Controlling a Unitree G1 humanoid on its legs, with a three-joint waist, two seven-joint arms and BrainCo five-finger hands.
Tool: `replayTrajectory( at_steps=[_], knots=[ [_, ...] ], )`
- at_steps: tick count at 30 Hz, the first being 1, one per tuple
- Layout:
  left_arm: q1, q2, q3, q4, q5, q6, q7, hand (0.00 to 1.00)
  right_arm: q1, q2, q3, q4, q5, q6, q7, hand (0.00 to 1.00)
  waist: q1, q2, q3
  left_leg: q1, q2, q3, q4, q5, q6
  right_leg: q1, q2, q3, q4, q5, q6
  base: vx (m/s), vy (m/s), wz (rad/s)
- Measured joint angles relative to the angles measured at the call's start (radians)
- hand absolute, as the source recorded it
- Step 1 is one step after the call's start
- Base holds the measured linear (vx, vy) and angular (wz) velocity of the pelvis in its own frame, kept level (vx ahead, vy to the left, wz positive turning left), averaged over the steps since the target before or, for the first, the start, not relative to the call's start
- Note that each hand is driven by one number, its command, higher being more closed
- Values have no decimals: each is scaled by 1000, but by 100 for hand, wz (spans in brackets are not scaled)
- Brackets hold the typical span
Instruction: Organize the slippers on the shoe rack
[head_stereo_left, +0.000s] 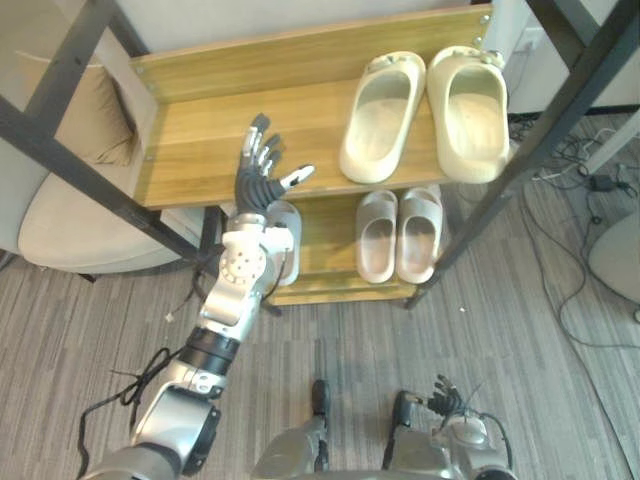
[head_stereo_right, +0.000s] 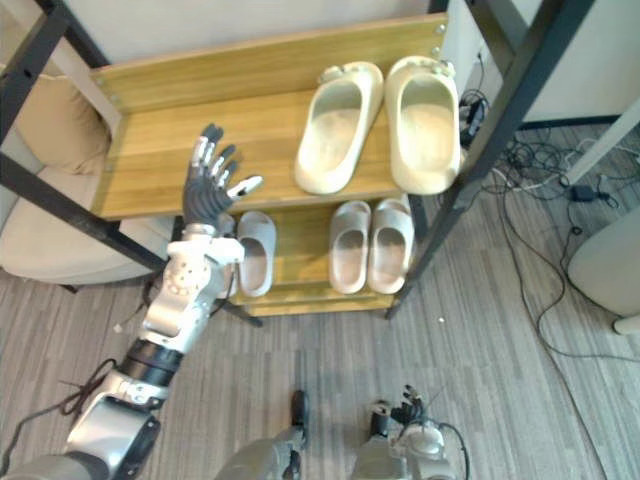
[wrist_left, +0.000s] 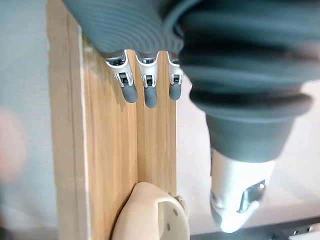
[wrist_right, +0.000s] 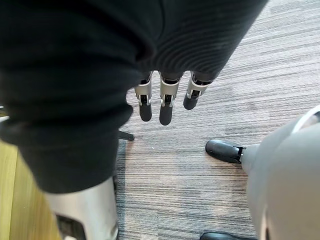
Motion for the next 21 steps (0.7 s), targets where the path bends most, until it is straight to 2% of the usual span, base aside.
replayTrajectory(
  at_steps=[14,18,21],
  knots=[
    [-103,-45,-105,51,-95,-9,-26,0,-10,-1,-1,1,1,3,-19,0,-18,-5,-10,-22,3,12,0,-5,-11,-31,-3,17,-1,-1,2,0,4,-4],
    [-130,-52,-126,55,-127,-12,-26,0,-7,-1,-1,1,1,11,-20,0,-31,-19,-19,-32,8,39,0,-2,-6,-54,-1,46,2,2,-1,45,0,-17],
    [-145,-65,-147,55,-152,-12,-26,0,-9,-1,-2,1,1,11,-23,0,-46,-19,-20,-32,8,51,0,-2,-7,-58,-1,60,2,2,-2,54,4,-8]
  ],
)
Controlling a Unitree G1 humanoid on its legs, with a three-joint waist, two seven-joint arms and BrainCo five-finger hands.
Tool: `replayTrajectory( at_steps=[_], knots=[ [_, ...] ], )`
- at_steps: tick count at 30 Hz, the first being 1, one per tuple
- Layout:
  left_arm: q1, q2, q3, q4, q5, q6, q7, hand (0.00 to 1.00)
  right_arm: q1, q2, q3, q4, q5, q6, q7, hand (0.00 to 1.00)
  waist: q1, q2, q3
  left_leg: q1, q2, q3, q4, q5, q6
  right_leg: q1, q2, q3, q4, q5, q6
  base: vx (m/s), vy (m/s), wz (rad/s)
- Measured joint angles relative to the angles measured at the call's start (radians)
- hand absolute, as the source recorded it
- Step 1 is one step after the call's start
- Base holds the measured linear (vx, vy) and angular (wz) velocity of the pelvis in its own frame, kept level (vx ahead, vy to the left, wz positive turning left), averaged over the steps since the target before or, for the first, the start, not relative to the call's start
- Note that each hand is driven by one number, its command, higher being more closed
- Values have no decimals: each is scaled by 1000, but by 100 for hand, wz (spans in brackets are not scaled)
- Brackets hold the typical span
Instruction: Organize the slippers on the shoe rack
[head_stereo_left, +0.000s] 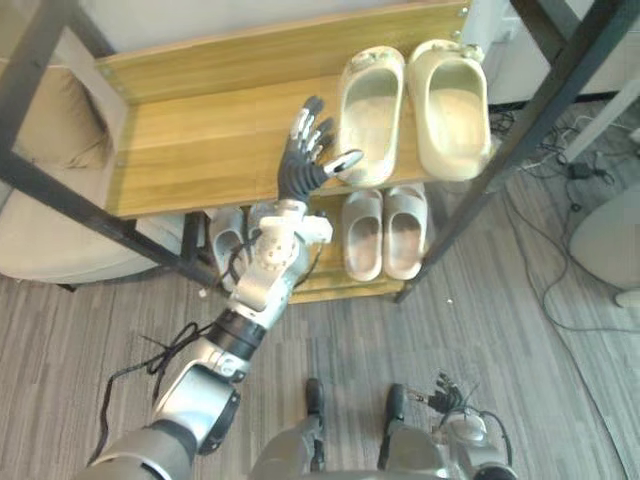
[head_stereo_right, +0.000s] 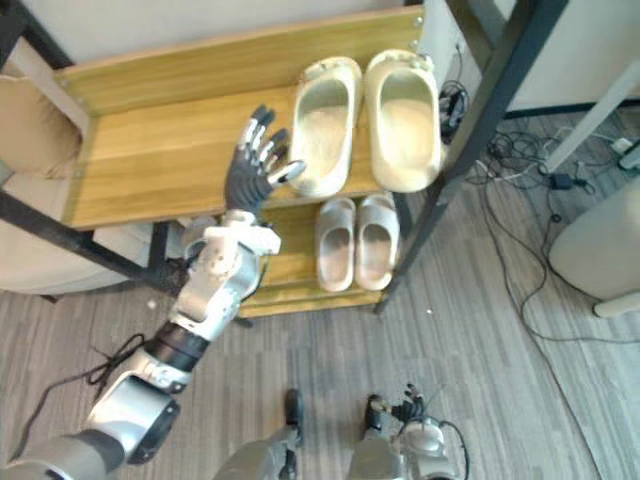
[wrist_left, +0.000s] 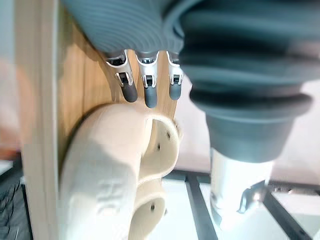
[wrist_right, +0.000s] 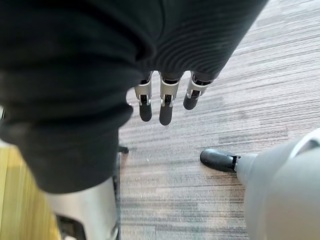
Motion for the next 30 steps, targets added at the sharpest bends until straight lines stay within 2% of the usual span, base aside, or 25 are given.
replayTrajectory(
  at_steps=[5,18,25,30],
  knots=[
    [0,-17,-7,0,-37,1,4,0,2,0,0,2,0,0,0,0,0,0,-1,1,0,7,0,0,0,-1,0,7,0,1,-1,8,4,-2],
    [-35,-12,-5,15,-35,9,22,0,10,1,1,2,0,0,0,0,-1,-1,-15,9,-2,12,0,0,0,5,-2,9,0,6,0,0,0,0],
    [-33,77,33,60,-34,22,-20,0,14,1,1,-1,0,0,3,0,-3,-1,-20,24,0,8,0,0,0,21,-2,-2,-4,9,-2,-9,9,-1],
    [-26,112,85,-44,-38,18,-20,0,27,1,3,2,0,2,8,0,7,-1,-21,13,-1,-21,0,1,1,24,-1,-26,-1,8,-2,2,16,15]
  ],
)
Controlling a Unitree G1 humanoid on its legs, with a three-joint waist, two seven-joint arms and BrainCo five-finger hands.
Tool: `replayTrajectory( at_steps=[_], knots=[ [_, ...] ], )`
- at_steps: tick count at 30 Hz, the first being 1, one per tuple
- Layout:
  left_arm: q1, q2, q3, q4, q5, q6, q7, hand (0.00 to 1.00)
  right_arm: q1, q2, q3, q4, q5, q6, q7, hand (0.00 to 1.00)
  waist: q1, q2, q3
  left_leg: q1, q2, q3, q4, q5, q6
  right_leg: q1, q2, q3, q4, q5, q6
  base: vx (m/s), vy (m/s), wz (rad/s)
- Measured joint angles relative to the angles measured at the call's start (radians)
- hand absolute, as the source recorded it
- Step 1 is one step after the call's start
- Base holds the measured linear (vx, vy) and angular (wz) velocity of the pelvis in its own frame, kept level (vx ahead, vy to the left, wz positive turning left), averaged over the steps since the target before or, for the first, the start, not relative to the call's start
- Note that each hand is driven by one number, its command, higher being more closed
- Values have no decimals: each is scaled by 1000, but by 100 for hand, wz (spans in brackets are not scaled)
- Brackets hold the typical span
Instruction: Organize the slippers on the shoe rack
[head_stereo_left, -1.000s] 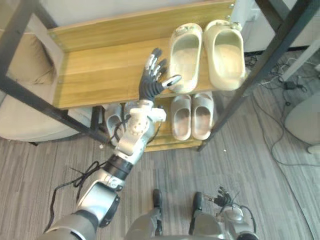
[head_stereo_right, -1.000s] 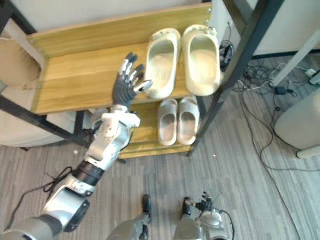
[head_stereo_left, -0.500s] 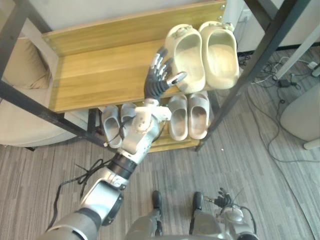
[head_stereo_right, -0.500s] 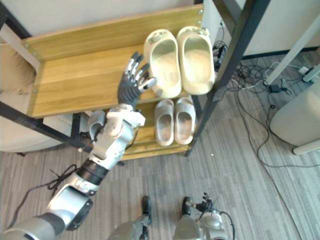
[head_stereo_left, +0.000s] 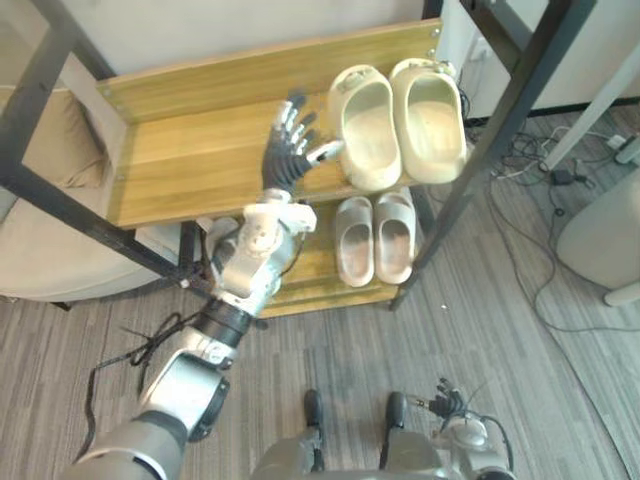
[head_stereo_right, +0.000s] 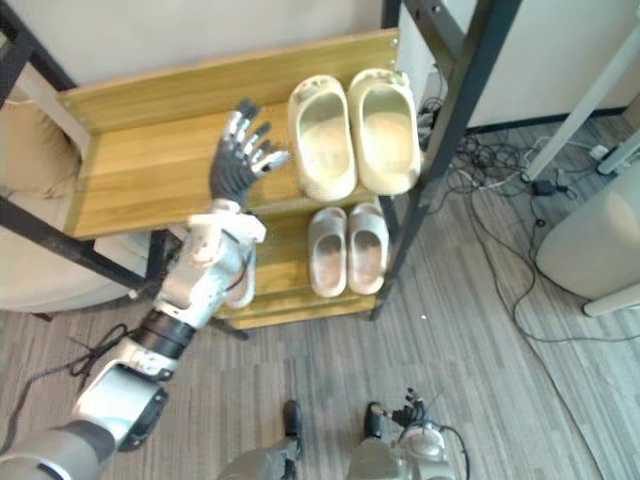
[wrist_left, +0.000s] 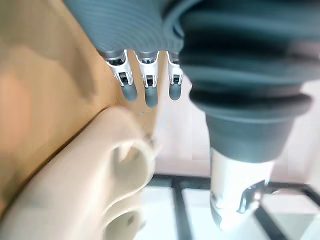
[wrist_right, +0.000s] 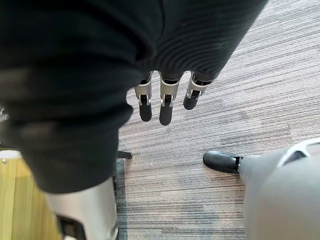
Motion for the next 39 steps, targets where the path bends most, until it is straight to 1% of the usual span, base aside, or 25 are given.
replayTrajectory(
  at_steps=[3,9,12,13,15,16,18,20,21,25,27,29,31,33,35,36,39],
  knots=[
    [38,0,1,-91,-1,-7,-1,0,-2,-1,15,2,0,5,7,0,21,1,-1,0,-2,-3,0,4,1,2,-1,-2,0,-2,1,19,9,4],
    [115,-13,-16,-228,-22,-14,-11,0,-18,0,40,35,0,8,24,0,40,2,-5,1,-7,-27,0,4,1,15,-3,-22,1,-11,4,25,8,12],
    [180,-14,-38,-288,-41,-22,-31,0,-19,-2,48,38,-1,8,27,0,52,4,-25,0,-9,-36,0,4,1,19,-4,-30,1,-15,7,30,6,10],
    [214,-14,-51,-316,-48,-22,-48,0,-21,-1,51,40,-1,8,27,0,57,4,-32,1,-11,-44,0,4,1,24,-5,-36,1,-18,8,32,1,18],
    [250,-16,-65,-340,-58,-22,-62,0,-21,-4,61,42,-1,8,27,0,57,6,-34,6,-13,-57,0,4,1,36,-5,-50,1,-22,8,20,-3,21],
    [313,-15,-72,-369,-60,-22,-82,0,-20,-4,67,46,-1,9,28,0,64,7,-46,7,-14,-66,0,5,0,41,-6,-61,1,-25,9,20,-3,21],
    [403,-16,-76,-395,-60,-18,-98,0,-16,-4,67,49,-1,9,27,0,71,8,-54,14,-16,-82,0,4,0,56,-6,-75,1,-32,10,14,-5,22],
    [504,-16,-85,-407,-62,-10,-134,0,-15,-7,67,70,-3,9,28,0,94,9,-65,20,-17,-88,0,4,0,67,-5,-85,1,-39,11,11,-7,20],
    [546,-17,-92,-407,-70,-5,-149,0,-10,-9,67,71,-3,11,28,0,101,10,-69,21,-18,-98,0,4,-1,73,-6,-92,1,-42,13,12,-17,26],
    [750,-12,-93,-407,-77,21,-208,0,-11,-9,67,70,-4,11,28,0,114,10,-76,33,-21,-126,0,4,-1,100,-3,-127,1,-50,13,8,-11,22],
    [846,-17,-93,-396,-77,37,-239,0,-14,-9,67,70,-6,11,28,0,126,9,-77,40,-21,-132,0,2,-3,110,-2,-136,1,-54,13,1,-9,10],
    [910,-24,-93,-370,-76,43,-252,0,-17,-9,66,70,-17,11,28,0,139,9,-77,42,-19,-133,0,2,-3,112,-1,-138,0,-56,12,0,0,0],
    [977,-54,-82,-281,-67,48,-268,0,-19,-8,66,70,-42,11,28,0,154,9,-77,45,-19,-135,0,2,-3,115,2,-140,0,-58,12,0,0,0],
    [1015,-76,-67,-196,-44,64,-268,0,-19,-7,65,70,-42,11,28,0,159,7,-80,46,-19,-138,0,2,-4,118,3,-143,1,-59,13,3,-3,5],
    [1062,-97,-36,-76,2,81,-270,0,-19,1,60,70,-42,11,27,0,160,2,-81,48,-19,-145,0,2,-4,123,3,-156,1,-62,14,7,-2,8],
    [1069,-98,-30,-52,12,83,-271,0,-19,2,59,70,-42,11,26,0,160,1,-82,48,-19,-147,0,2,-4,125,3,-161,1,-63,14,4,-7,12],
    [1078,-115,37,93,66,89,-284,0,-6,9,57,68,-43,10,25,0,164,-9,-88,57,-20,-163,0,0,-6,142,5,-171,0,-72,16,3,-11,14]
  ],
)
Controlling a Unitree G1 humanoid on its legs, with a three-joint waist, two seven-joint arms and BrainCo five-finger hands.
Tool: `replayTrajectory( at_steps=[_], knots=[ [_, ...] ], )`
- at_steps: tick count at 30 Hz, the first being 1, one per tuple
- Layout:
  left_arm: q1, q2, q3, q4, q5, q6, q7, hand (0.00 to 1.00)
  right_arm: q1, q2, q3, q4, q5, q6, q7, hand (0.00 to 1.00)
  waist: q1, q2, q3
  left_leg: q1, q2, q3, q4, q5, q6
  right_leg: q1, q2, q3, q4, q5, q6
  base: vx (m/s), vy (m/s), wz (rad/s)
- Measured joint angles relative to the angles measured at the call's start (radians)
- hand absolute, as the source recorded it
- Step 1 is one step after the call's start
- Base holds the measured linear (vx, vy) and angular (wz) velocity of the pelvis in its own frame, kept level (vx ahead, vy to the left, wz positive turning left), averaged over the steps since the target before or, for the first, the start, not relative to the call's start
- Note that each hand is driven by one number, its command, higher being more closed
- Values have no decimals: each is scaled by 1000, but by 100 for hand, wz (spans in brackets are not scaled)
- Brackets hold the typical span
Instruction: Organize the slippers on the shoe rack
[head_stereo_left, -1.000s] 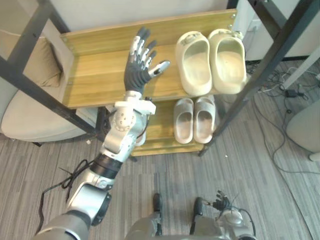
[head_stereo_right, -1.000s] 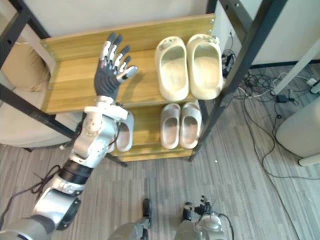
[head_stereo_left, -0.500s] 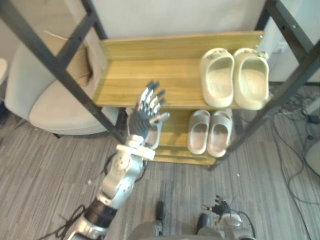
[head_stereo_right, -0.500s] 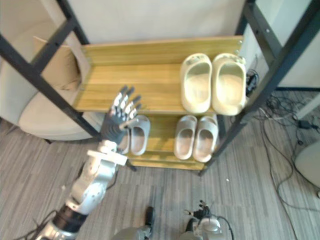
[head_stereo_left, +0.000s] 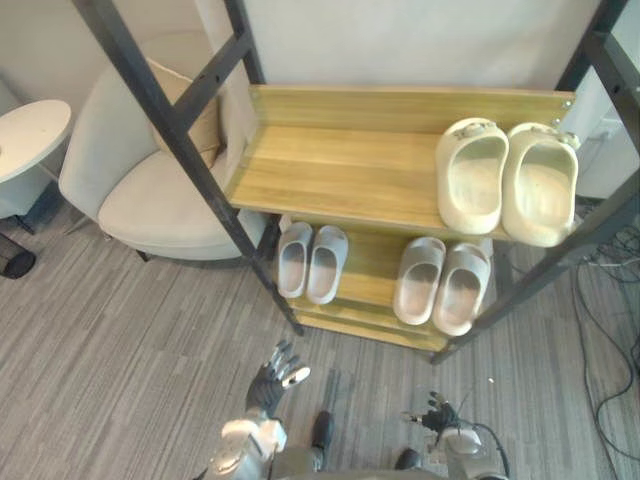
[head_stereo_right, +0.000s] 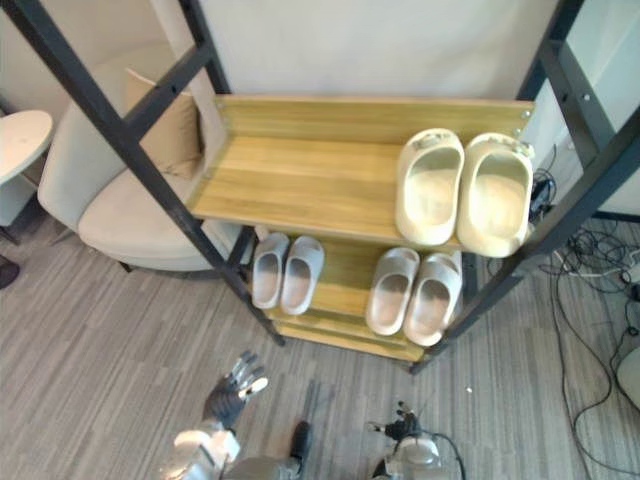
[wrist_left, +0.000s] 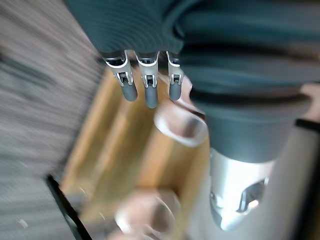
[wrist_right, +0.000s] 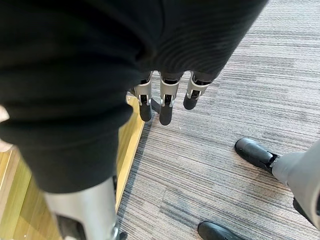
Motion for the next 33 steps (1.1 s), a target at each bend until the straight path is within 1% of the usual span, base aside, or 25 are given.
replayTrajectory(
  at_steps=[2,4,6,8,15,17,20,21,23,26,29,30,31,32,33],
  knots=[
    [-17,-21,80,136,50,1,1,0,2,11,-9,-1,-1,-1,0,0,3,-11,-8,0,5,0,0,-3,-5,0,5,0,0,-4,-3,3,-8,2],
    [-40,-21,123,257,123,4,6,0,6,27,-25,-1,-14,-3,-3,0,4,-25,-16,1,10,2,0,-6,-9,-1,8,1,0,-6,-5,14,-24,-5],
    [-59,-24,146,356,165,13,24,0,9,35,-26,-1,-39,-4,-4,0,6,-37,-22,1,14,5,0,-9,-12,-1,10,3,0,-9,-7,19,-17,-4],
    [-76,-34,172,413,194,13,43,0,9,36,-28,-1,-40,-4,-6,0,5,-43,-25,1,16,6,0,-10,-14,-2,11,5,0,-11,-9,6,-6,-2],
    [-139,-56,245,522,252,11,90,0,-3,48,-33,0,-41,-3,-9,0,8,-49,-23,8,31,48,0,-20,-19,-16,24,54,0,-10,-12,6,-6,-19],
    [-147,-60,273,544,260,12,98,0,-2,63,-43,2,-40,-3,-12,0,7,-55,-25,11,37,64,0,-25,-23,-22,27,70,0,-10,-14,17,-16,-23],
    [-168,-61,287,578,292,11,113,0,-4,69,-58,6,-40,-3,-18,0,8,-63,-28,19,40,88,0,-33,-24,-27,28,97,0,-10,-16,19,1,-23],
    [-174,-61,290,587,295,13,115,0,-8,69,-61,6,-40,-2,-20,0,7,-64,-28,20,41,92,0,-34,-23,-28,28,101,0,-10,-16,16,9,-22],
    [-185,-61,320,604,322,12,122,0,-21,70,-64,9,-41,-2,-25,0,7,-76,-22,28,43,116,0,-40,-22,-32,28,126,0,-9,-17,15,12,-29],
    [-186,-52,331,620,340,12,136,0,-29,71,-64,14,-41,-2,-26,0,10,-89,-24,36,46,155,0,-53,-20,-42,29,166,0,-8,-18,24,14,-37],
    [-183,-52,361,647,352,13,137,0,-32,71,-64,24,-41,2,-26,0,13,-95,-23,59,45,191,0,-70,-15,-39,26,200,1,-5,-17,42,18,-40],
    [-181,-52,363,650,352,13,138,0,-34,70,-64,34,-42,2,-26,0,20,-95,-22,66,39,196,6,-78,-9,-41,22,205,13,-10,-13,53,44,-39],
    [-182,-53,364,649,356,13,137,0,-34,69,-65,43,-43,8,-26,0,26,-92,-20,54,35,195,51,-110,-2,-65,3,209,84,-49,-8,35,50,-18],
    [-181,-52,364,648,358,13,137,0,-32,69,-67,43,-44,9,-26,0,26,-92,-19,47,33,193,73,-123,2,-79,-5,209,124,-69,-3,25,63,4],
    [-182,-52,364,647,359,13,137,0,-27,70,-68,43,-48,16,-25,0,28,-95,-14,31,24,184,125,-157,9,-119,-38,206,258,-126,14,10,67,23]
  ],
)
